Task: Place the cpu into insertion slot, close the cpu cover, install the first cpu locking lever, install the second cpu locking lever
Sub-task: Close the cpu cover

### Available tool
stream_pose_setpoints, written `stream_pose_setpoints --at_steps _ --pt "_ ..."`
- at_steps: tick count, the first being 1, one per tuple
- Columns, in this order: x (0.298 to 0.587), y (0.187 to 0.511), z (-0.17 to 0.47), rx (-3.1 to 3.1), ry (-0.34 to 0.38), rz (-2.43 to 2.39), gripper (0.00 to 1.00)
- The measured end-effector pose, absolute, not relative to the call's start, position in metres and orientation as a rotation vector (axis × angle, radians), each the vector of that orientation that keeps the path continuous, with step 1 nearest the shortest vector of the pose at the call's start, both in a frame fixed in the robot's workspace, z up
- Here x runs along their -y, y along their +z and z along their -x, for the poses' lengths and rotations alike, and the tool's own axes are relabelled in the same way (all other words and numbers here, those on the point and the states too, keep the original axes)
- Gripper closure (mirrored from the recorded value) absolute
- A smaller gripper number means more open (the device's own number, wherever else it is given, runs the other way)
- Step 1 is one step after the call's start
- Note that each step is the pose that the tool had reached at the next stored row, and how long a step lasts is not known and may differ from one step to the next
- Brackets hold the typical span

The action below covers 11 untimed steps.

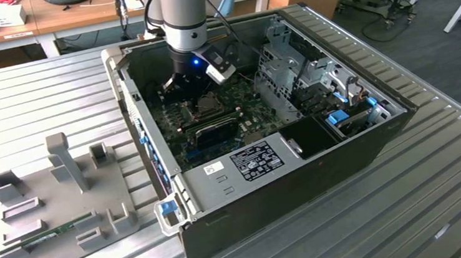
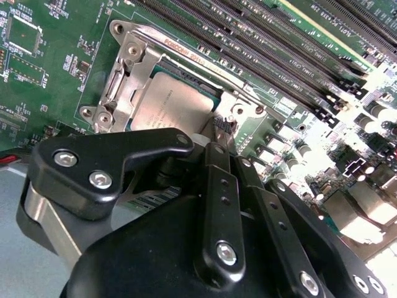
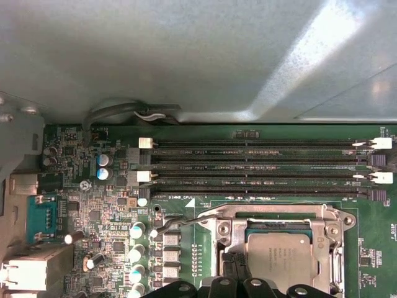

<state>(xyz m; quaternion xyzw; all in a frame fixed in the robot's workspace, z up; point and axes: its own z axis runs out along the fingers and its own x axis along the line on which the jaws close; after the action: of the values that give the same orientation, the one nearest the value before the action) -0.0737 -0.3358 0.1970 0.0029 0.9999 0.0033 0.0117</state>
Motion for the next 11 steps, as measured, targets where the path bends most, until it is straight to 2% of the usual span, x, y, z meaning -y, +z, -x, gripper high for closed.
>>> stream_pose_setpoints --at_steps 11 --pt "0.336 0.208 0.074 -3.119 0.01 -0.009 0.9"
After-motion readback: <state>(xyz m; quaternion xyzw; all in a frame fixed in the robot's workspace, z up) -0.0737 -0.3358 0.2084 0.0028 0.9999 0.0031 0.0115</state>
